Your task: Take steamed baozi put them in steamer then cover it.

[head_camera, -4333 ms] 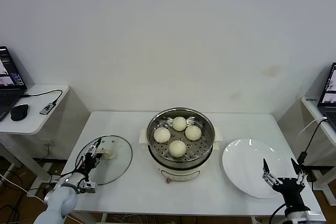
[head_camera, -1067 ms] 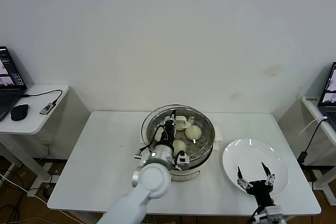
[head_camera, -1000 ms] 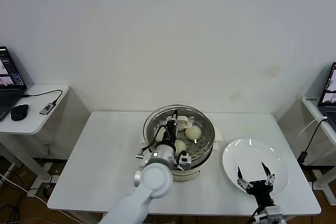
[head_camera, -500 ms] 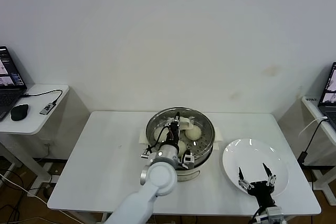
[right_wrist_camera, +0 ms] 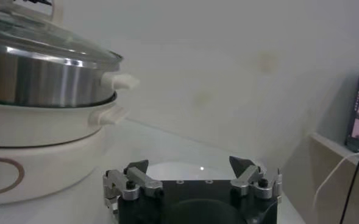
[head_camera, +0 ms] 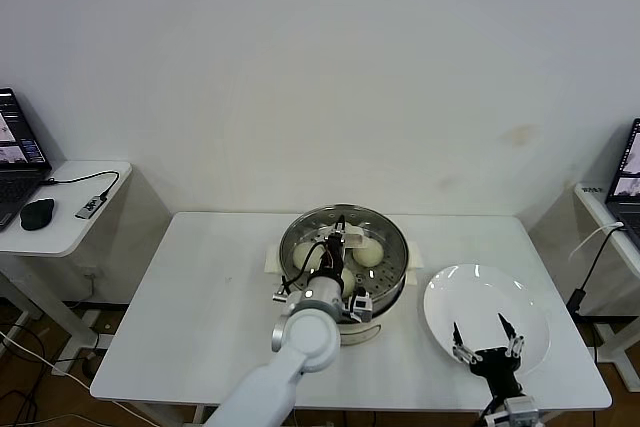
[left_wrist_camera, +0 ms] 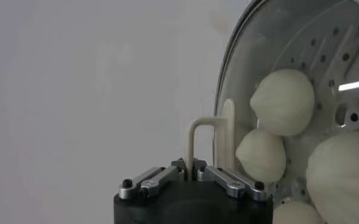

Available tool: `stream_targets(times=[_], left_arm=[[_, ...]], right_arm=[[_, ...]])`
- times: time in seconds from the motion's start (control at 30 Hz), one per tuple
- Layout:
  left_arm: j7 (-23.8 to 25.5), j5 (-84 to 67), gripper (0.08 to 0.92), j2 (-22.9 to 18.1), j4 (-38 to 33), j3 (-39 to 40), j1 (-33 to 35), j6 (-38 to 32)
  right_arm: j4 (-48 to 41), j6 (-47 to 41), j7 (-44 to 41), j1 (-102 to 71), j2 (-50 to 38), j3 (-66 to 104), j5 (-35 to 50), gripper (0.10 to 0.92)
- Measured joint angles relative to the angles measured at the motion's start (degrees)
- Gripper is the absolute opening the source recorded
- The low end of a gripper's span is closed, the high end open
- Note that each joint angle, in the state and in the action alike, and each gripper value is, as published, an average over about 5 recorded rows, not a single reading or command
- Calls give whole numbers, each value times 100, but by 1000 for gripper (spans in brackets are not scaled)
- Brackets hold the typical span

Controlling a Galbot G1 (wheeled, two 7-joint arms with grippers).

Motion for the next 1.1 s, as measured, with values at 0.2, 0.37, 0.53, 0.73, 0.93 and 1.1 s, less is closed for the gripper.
stream_targets(times=[0.2, 0.37, 0.53, 0.73, 0.93, 1.1], left_arm=[[-26, -30, 150, -33, -18, -16, 59, 13], [-60, -91, 261, -5, -119, -11, 140, 40], [-118, -137, 400, 59, -316, -23, 258, 34], [-275, -294, 573, 249, -758, -109, 576, -26], [-580, -858, 745, 645, -1555, -376, 1229, -143], [-1133, -1862, 818, 1025, -2256, -897, 2079, -461]], right_arm=[[-5, 2, -7, 2, -3, -7, -9, 823], [-13, 2, -7, 3, 2, -24, -32, 823], [-9, 7, -4, -12, 8, -40, -59, 823], [12, 19, 4, -62, 9, -48, -90, 823], [21, 59, 15, -116, -9, -48, -122, 823], [69, 136, 17, -184, -50, -81, -86, 823]])
